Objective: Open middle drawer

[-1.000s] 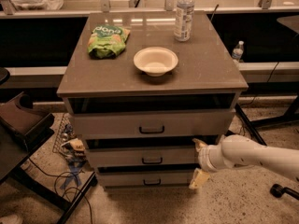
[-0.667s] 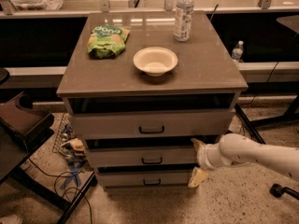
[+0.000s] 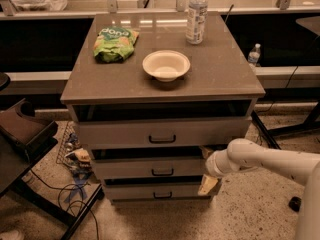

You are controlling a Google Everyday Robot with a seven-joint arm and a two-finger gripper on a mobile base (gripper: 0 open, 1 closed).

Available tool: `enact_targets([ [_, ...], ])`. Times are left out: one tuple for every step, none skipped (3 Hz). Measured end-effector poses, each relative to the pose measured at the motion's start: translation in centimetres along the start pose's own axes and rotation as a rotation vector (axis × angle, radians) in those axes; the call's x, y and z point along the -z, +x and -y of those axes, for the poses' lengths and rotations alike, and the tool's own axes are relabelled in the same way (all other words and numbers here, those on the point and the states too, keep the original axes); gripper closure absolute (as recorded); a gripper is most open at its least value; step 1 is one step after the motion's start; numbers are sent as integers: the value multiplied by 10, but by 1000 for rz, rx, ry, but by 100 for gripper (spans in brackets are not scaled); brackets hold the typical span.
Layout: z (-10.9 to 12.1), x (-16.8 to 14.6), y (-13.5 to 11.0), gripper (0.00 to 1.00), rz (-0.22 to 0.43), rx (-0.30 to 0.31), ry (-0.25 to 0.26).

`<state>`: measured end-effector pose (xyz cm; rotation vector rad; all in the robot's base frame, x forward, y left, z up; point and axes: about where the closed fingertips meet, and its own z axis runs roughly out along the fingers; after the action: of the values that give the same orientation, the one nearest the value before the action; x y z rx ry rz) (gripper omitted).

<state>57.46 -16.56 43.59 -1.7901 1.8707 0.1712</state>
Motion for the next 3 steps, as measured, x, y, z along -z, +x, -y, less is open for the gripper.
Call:
enact_targets([
  [0, 0, 0, 0, 0, 0, 0],
  [0, -8, 0, 0, -13, 1, -15],
  [-1, -24, 6, 25, -38, -7, -46],
])
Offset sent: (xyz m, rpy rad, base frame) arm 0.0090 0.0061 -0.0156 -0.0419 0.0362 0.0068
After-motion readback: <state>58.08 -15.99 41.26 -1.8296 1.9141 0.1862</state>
